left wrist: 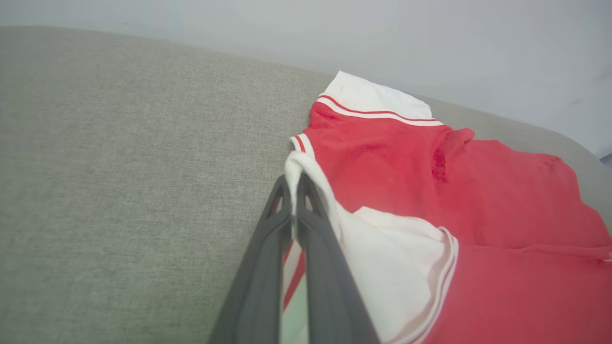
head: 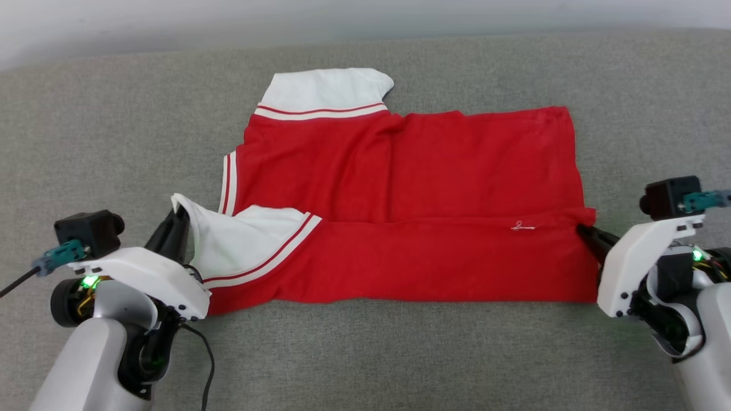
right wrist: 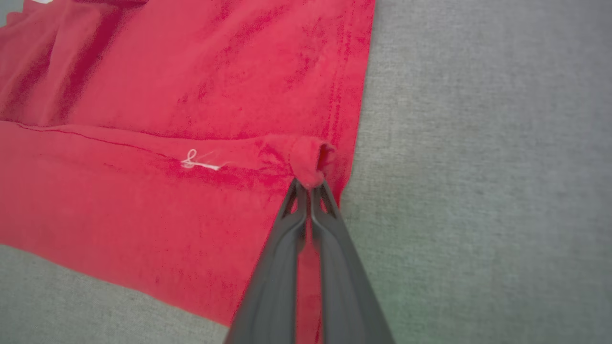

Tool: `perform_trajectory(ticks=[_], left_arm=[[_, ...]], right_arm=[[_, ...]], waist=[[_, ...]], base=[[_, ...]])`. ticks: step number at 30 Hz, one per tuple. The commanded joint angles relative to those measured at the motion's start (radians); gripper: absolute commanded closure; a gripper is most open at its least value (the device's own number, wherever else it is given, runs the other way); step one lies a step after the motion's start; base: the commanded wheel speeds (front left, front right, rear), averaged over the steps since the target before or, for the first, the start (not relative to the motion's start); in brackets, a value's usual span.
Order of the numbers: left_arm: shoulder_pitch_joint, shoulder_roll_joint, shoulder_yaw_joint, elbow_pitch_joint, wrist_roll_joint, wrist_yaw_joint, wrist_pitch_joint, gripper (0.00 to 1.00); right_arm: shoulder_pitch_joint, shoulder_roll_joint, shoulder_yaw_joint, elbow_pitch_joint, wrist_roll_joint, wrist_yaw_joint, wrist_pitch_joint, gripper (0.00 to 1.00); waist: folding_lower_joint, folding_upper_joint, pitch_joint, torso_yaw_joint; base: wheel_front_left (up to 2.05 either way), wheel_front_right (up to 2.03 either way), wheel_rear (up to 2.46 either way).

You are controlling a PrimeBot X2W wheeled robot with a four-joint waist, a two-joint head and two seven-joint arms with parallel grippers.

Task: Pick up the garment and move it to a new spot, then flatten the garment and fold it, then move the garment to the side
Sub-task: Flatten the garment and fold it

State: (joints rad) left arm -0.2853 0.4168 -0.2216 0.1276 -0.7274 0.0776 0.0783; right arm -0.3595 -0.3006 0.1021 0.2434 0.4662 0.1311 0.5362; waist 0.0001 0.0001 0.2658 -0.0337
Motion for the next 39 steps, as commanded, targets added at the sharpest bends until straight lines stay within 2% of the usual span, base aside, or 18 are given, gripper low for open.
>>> perform_trajectory(ticks=[1,5,6,7,8,9,15,16,21,24,27,28,29,34,39], left_arm=[[-0.03,-0.009,-0.008,0.042,-0.004,-0.017,-0.008,1.0],[-0.08,-0.034,-0.029,0.175,-0.024,-0.067,-0.007,1.0],[-0.089,-0.042,-0.035,0.204,-0.033,-0.081,-0.001,1.0],[-0.099,-0.045,-0.039,0.23,-0.037,-0.092,0.001,0.67],[-0.108,-0.046,-0.04,0.251,-0.038,-0.1,-0.004,0.21],[-0.116,-0.051,-0.038,0.271,-0.042,-0.107,-0.012,0.0],[-0.096,-0.031,-0.023,0.318,-0.053,-0.13,-0.043,0.0],[-0.096,-0.031,-0.023,0.318,-0.053,-0.13,-0.043,0.0],[-0.055,0.034,-0.017,0.268,-0.062,-0.126,0.022,0.0],[-0.015,0.147,-0.026,0.133,-0.091,-0.113,0.219,0.0],[-0.011,0.199,-0.055,0.088,-0.102,-0.119,0.344,0.0],[-0.011,0.199,-0.055,0.088,-0.102,-0.119,0.344,0.0],[-0.006,0.237,-0.076,0.069,-0.122,-0.111,0.456,0.0],[-0.007,0.251,-0.101,0.095,-0.161,-0.082,0.594,0.0],[0.003,0.219,-0.117,0.159,-0.216,-0.062,0.675,0.0]], right_arm=[[-0.032,-0.005,0.024,0.034,0.001,-0.001,-0.013,1.0],[-0.081,-0.004,0.077,0.127,0.01,-0.001,-0.061,1.0],[-0.09,-0.003,0.088,0.148,0.014,-0.001,-0.081,0.93],[-0.098,-0.004,0.097,0.165,0.013,-0.001,-0.108,0.53],[-0.102,-0.002,0.108,0.18,0.023,-0.001,-0.127,0.0],[-0.103,-0.002,0.122,0.195,0.031,-0.001,-0.144,0.0],[-0.074,-0.034,0.155,0.182,0.071,-0.001,-0.319,0.0],[-0.074,-0.034,0.155,0.182,0.071,-0.001,-0.319,0.0],[-0.022,-0.039,0.142,0.121,0.036,-0.001,-0.469,0.0],[0.064,-0.006,0.074,-0.007,-0.045,-0.001,-0.585,0.0],[0.107,0.026,0.045,-0.079,-0.073,-0.001,-0.591,0.0],[0.107,0.026,0.045,-0.079,-0.073,-0.001,-0.591,0.0],[0.138,0.059,0.027,-0.144,-0.099,-0.001,-0.581,0.0],[0.17,0.098,0.011,-0.215,-0.121,-0.001,-0.558,0.0],[0.181,0.116,0.003,-0.248,-0.115,-0.001,-0.548,0.0]], waist=[[-0.0001,-0.0001,0.023,0.001],[-0.0001,-0.0001,0.042,0.002],[-0.0001,-0.0001,0.044,0.002],[-0.0001,-0.0001,0.045,0.003],[-0.0001,-0.0001,0.045,0.004],[-0.0001,-0.0001,0.043,0.004],[-0.0001,-0.0001,-0.007,0.0],[-0.0001,-0.0001,-0.007,0.0],[-0.0001,-0.0001,-0.068,-0.018],[-0.0001,-0.0001,-0.114,-0.046],[-0.0001,-0.0001,-0.116,-0.065],[-0.0001,-0.0001,-0.116,-0.065],[-0.0001,-0.0001,-0.108,-0.093],[-0.0001,-0.0001,-0.073,-0.133],[-0.0001,-0.0001,-0.039,-0.166]], base=[[0.0,0.0,0.0],[0.0,0.0,0.0],[0.0,0.0,0.0],[0.0,0.0,0.0],[0.0,0.0,0.0],[0.0,0.0,0.0],[0.0,0.0,0.0],[0.0,0.0,0.0],[0.0,0.0,0.0],[0.0,0.0,0.0],[0.0,0.0,0.0],[0.0,0.0,0.0],[0.0,0.0,0.0],[0.0,0.0,0.0],[0.0,0.0,0.0]])
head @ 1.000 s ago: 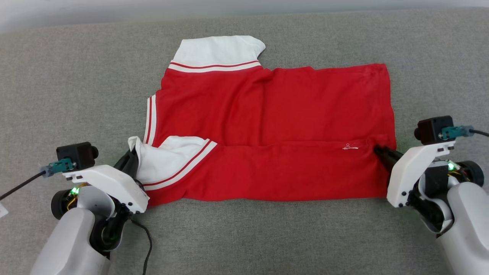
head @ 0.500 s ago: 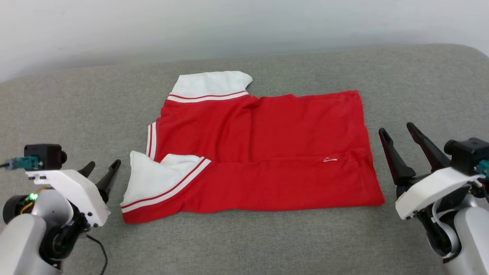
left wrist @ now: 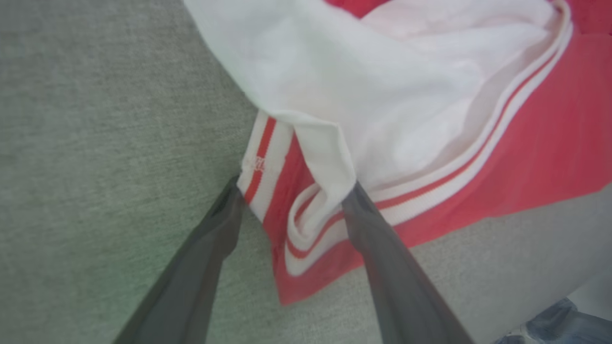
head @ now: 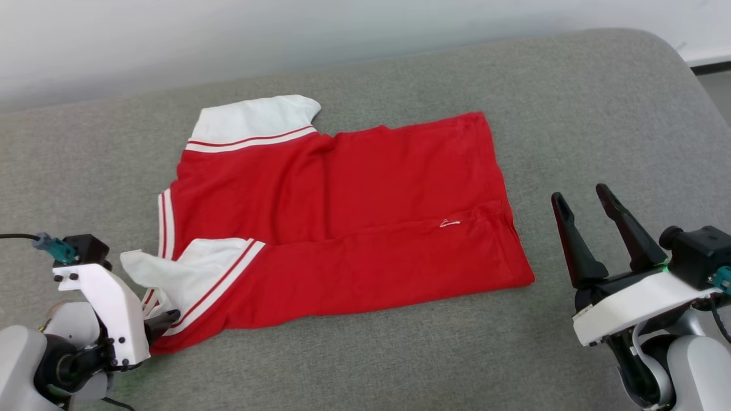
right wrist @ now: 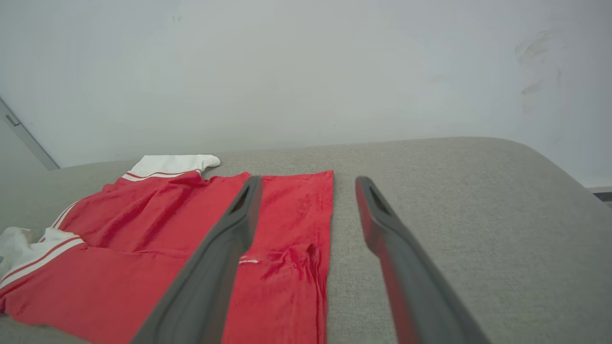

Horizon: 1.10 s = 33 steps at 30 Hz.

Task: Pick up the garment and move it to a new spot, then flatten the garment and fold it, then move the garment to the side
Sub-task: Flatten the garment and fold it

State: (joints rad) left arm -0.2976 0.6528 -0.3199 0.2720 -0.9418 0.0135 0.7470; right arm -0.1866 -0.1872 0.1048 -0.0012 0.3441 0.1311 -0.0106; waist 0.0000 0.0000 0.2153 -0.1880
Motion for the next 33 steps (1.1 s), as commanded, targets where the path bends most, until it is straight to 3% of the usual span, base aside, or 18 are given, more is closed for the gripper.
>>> perform_trajectory(ticks=[1,3,6,11,19,22,31,32,33], left_arm=[[0.02,-0.026,-0.024,0.026,-0.009,0.002,0.018,0.25],[0.027,-0.048,-0.032,0.037,-0.023,-0.007,0.024,1.0],[0.03,-0.065,-0.037,0.038,-0.023,-0.016,0.007,1.0],[0.018,-0.048,-0.004,0.005,0.002,-0.017,-0.075,1.0],[0.0,-0.028,0.03,-0.138,0.048,0.006,-0.173,1.0],[-0.016,-0.042,0.013,-0.18,0.062,0.006,-0.177,1.0],[-0.074,-0.084,-0.031,-0.186,0.084,-0.011,-0.187,1.0],[-0.078,-0.087,-0.034,-0.182,0.085,-0.012,-0.189,1.0],[-0.08,-0.089,-0.036,-0.178,0.086,-0.014,-0.191,1.0]], right_arm=[[0.009,0.004,-0.007,-0.008,0.008,-0.001,0.003,0.0],[0.015,0.002,-0.023,-0.017,0.014,-0.001,0.015,0.0],[0.028,-0.01,-0.054,-0.025,0.025,-0.001,0.049,0.0],[0.01,-0.038,-0.101,-0.023,0.075,-0.001,0.174,0.0],[-0.07,-0.083,-0.13,0.091,0.154,-0.001,0.669,0.0],[-0.108,-0.07,-0.127,0.132,0.156,-0.001,0.787,0.0],[-0.194,-0.017,-0.094,0.331,0.134,-0.001,0.909,0.0],[-0.193,-0.01,-0.086,0.355,0.138,-0.001,0.917,0.12],[-0.192,-0.005,-0.075,0.37,0.145,-0.001,0.922,0.55]], waist=[[0.0,0.0,0.016,-0.016],[0.0,0.0,0.021,-0.021],[0.0,0.0,0.023,-0.019],[0.0,0.0,0.022,0.002],[0.0,0.0,0.038,0.074],[0.0,0.0,0.056,0.113],[0.0,0.0,0.097,0.173],[0.0,0.0,0.098,0.175],[0.0,0.0,0.097,0.177]], base=[[0.0,0.0,0.0],[0.0,0.0,0.0],[0.0,0.0,0.0],[0.0,0.0,0.0],[0.0,0.0,0.0],[0.0,0.0,0.0],[0.0,0.0,0.0],[0.0,0.0,0.0],[0.0,0.0,0.0]])
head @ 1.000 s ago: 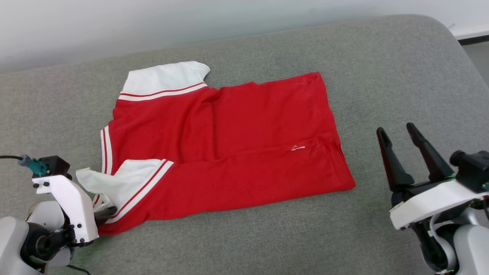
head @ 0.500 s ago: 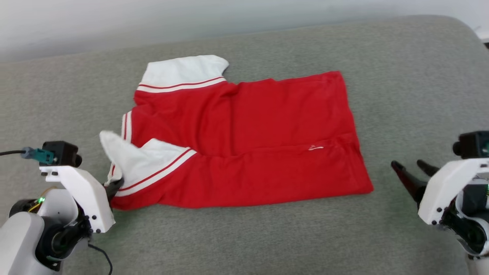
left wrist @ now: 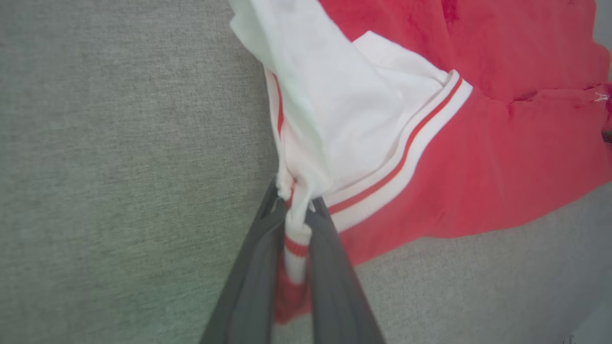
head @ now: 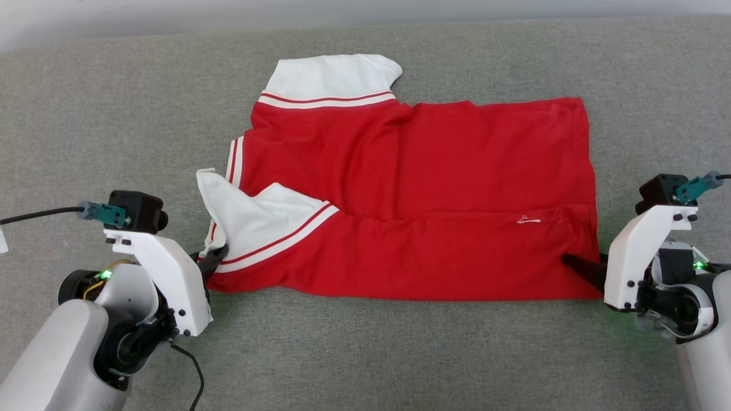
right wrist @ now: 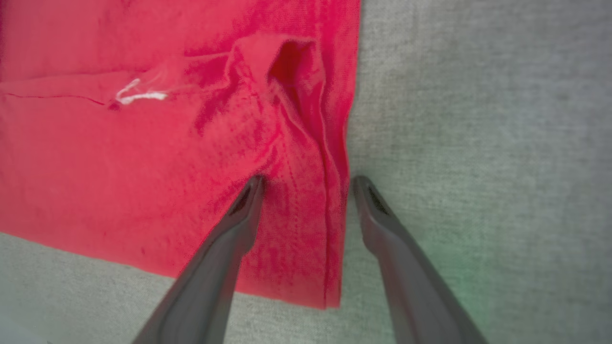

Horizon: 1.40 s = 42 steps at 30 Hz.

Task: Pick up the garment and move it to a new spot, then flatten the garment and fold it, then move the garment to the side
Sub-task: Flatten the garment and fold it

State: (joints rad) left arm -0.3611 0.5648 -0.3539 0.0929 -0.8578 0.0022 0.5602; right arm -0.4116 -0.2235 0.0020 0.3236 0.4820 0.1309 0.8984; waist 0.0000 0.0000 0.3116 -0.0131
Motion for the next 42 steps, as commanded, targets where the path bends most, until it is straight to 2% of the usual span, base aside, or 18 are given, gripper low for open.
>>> perform_trajectory(ticks=[1,10,16,21,26,30,32,33,34,35,36,37,42], left_arm=[[-0.018,-0.002,-0.003,0.004,0.002,-0.004,-0.007,1.0],[0.005,0.005,-0.002,0.024,-0.004,-0.012,-0.019,1.0],[0.048,0.022,0.008,0.008,0.007,0.002,-0.044,1.0],[0.137,0.048,0.026,-0.055,0.015,0.039,-0.065,1.0],[0.277,0.071,0.043,-0.124,0.001,0.099,-0.073,1.0],[0.39,0.067,0.056,-0.147,-0.032,0.138,-0.069,1.0],[0.407,0.061,0.055,-0.147,-0.041,0.14,-0.066,1.0],[0.428,0.043,0.055,-0.137,-0.06,0.141,-0.072,1.0],[0.427,0.036,0.06,-0.128,-0.06,0.146,-0.086,1.0],[0.426,0.028,0.059,-0.117,-0.063,0.144,-0.093,0.81],[0.424,0.018,0.056,-0.103,-0.071,0.139,-0.096,0.19],[0.416,0.014,0.057,-0.096,-0.067,0.136,-0.103,0.0],[0.366,0.022,0.078,-0.068,-0.026,0.143,-0.158,0.0]], right_arm=[[0.031,0.036,0.036,0.054,0.014,0.0,0.013,1.0],[-0.011,-0.034,0.095,-0.014,0.031,0.0,-0.029,1.0],[-0.004,-0.072,0.15,-0.104,0.038,0.0,-0.044,1.0],[0.05,-0.085,0.178,-0.178,0.05,0.0,-0.047,1.0],[0.155,-0.084,0.161,-0.238,0.061,0.0,-0.036,1.0],[0.245,-0.075,0.128,-0.246,0.054,0.0,-0.021,1.0],[0.265,-0.068,0.12,-0.239,0.054,0.0,-0.024,1.0],[0.289,-0.062,0.113,-0.23,0.044,0.0,-0.053,0.74],[0.298,-0.053,0.111,-0.22,0.044,0.0,-0.07,0.0],[0.307,-0.051,0.115,-0.211,0.039,0.0,-0.088,0.0],[0.31,-0.049,0.118,-0.203,0.033,0.0,-0.113,0.0],[0.312,-0.041,0.121,-0.199,0.036,0.0,-0.139,0.0],[0.296,-0.042,0.126,-0.22,0.007,0.0,-0.334,0.0]], waist=[[0.0,0.0,0.0,0.003],[0.0,0.0,-0.058,-0.013],[0.0,0.0,-0.137,-0.021],[0.0,0.0,-0.202,-0.02],[0.0,0.0,-0.25,-0.017],[0.0,0.0,-0.268,-0.018],[0.0,0.0,-0.268,-0.018],[0.0,0.0,-0.266,-0.018],[0.0,0.0,-0.263,-0.018],[0.0,0.0,-0.261,-0.019],[0.0,0.0,-0.26,-0.02],[0.0,0.0,-0.259,-0.022],[0.0,0.0,-0.259,-0.034]], base=[[0.0,0.0,0.0],[0.0,0.0,0.0],[0.0,0.0,0.0],[0.0,0.0,0.0],[0.0,0.0,0.0],[0.0,0.0,0.0],[0.0,0.0,0.0],[0.0,0.0,0.0],[0.0,0.0,0.0],[0.0,0.0,0.0],[0.0,0.0,0.0],[0.0,0.0,0.0],[0.0,0.0,0.0]])
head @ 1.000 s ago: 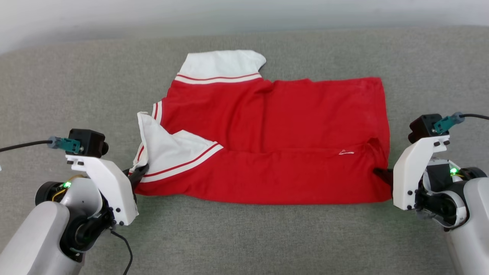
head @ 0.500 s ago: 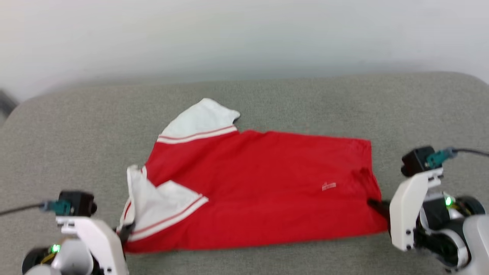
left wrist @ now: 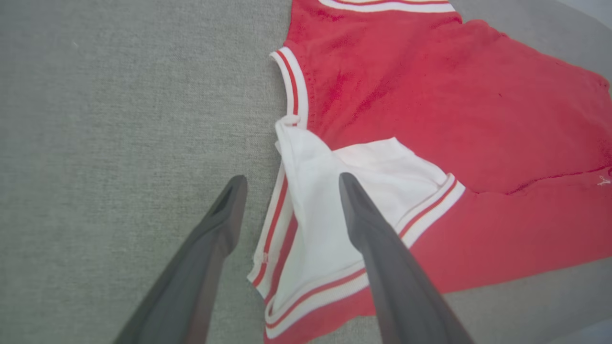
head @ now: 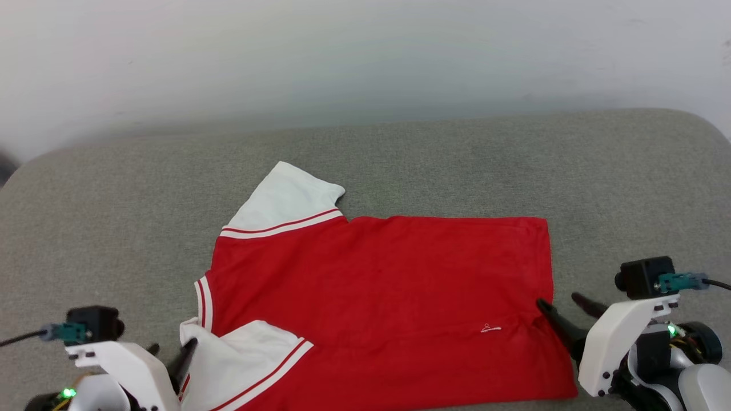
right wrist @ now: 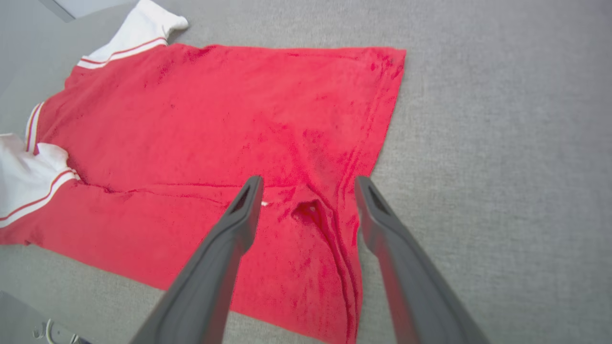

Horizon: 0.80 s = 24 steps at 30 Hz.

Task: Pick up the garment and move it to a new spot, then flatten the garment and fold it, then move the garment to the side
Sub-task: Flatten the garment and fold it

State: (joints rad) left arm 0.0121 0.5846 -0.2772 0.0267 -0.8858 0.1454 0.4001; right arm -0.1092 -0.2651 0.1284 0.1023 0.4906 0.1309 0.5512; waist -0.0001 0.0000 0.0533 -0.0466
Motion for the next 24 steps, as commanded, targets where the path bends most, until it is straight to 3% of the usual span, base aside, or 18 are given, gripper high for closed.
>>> perform_trajectory(ticks=[1,9,15,20,24], left_arm=[[-0.019,0.012,0.01,0.0,0.014,0.006,-0.01,0.0],[-0.197,0.019,0.054,-0.01,0.117,0.052,-0.128,0.0],[-0.389,0.027,0.066,0.047,0.166,0.038,-0.175,0.0],[-0.531,0.067,0.071,0.092,0.176,0.018,-0.13,0.0],[-0.644,0.106,0.059,0.144,0.147,-0.032,-0.032,0.0]], right_arm=[[-0.011,0.005,0.0,-0.011,-0.009,0.0,-0.028,0.0],[-0.041,0.047,-0.049,-0.123,-0.117,0.0,-0.317,0.0],[-0.087,0.095,-0.069,-0.19,-0.151,0.0,-0.42,0.0],[-0.148,0.126,-0.06,-0.215,-0.154,0.0,-0.456,0.0],[-0.188,0.141,-0.061,-0.219,-0.151,0.0,-0.474,0.0]], waist=[[0.0001,0.0,-0.002,-0.006],[0.0001,0.0,0.033,-0.048],[0.0001,0.0,0.149,-0.112],[0.0001,0.0,0.269,-0.184],[0.0001,0.0,0.35,-0.235]], base=[[0.0,0.0,0.0],[0.0,0.0,0.0],[0.0,0.0,0.0],[0.0,0.0,0.0],[0.0,0.0,0.0]])
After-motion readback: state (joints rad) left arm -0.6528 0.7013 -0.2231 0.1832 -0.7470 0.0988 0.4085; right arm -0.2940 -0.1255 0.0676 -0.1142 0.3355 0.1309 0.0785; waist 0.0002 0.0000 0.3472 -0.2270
